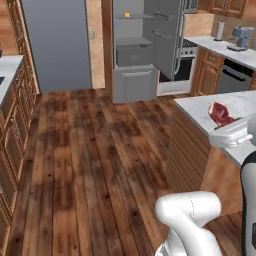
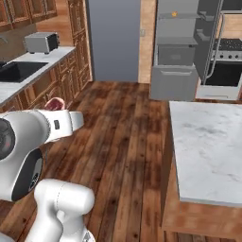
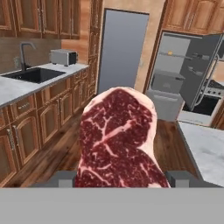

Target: Take the cheese, steak, and lemon wedge from the fridge and place them on the plate on the dining counter to create an appetizer plate.

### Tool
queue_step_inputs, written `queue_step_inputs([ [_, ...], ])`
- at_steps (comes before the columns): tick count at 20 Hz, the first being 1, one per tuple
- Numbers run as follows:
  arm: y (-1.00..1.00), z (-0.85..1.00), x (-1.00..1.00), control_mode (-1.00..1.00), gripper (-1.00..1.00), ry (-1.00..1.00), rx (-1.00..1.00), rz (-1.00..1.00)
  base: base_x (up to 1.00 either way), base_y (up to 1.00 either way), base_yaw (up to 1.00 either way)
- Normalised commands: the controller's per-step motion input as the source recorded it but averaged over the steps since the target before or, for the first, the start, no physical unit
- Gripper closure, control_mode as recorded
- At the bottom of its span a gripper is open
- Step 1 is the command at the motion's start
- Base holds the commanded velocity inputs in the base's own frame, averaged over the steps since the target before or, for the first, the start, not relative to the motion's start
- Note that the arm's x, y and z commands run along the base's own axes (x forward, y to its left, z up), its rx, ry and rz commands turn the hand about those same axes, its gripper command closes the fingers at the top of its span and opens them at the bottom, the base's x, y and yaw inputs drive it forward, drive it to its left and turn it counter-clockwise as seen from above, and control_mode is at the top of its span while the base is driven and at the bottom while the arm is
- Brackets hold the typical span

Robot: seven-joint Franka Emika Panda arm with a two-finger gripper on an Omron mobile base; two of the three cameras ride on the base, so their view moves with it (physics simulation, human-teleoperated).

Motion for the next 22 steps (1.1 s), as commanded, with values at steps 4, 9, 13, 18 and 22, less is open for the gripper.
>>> queue_step_inputs([
  [4, 0.00, 0.00, 0.00, 1.00, 1.00, 0.00, 0.00, 0.00, -1.00, -0.31, -0.01],
  [9, 0.00, 0.00, 0.00, 1.00, 1.00, 0.00, 0.00, 0.00, -1.00, -0.58, -0.03],
  [13, 0.00, 0.00, 0.00, 1.00, 1.00, 0.00, 0.00, 0.00, -0.86, -1.00, -0.10],
  [18, 0.00, 0.00, 0.00, 1.00, 1.00, 0.00, 0.00, 0.00, -0.34, -1.00, -0.16],
  [22, 0.00, 0.00, 0.00, 1.00, 1.00, 0.00, 0.00, 0.00, 0.06, -1.00, -0.20],
])
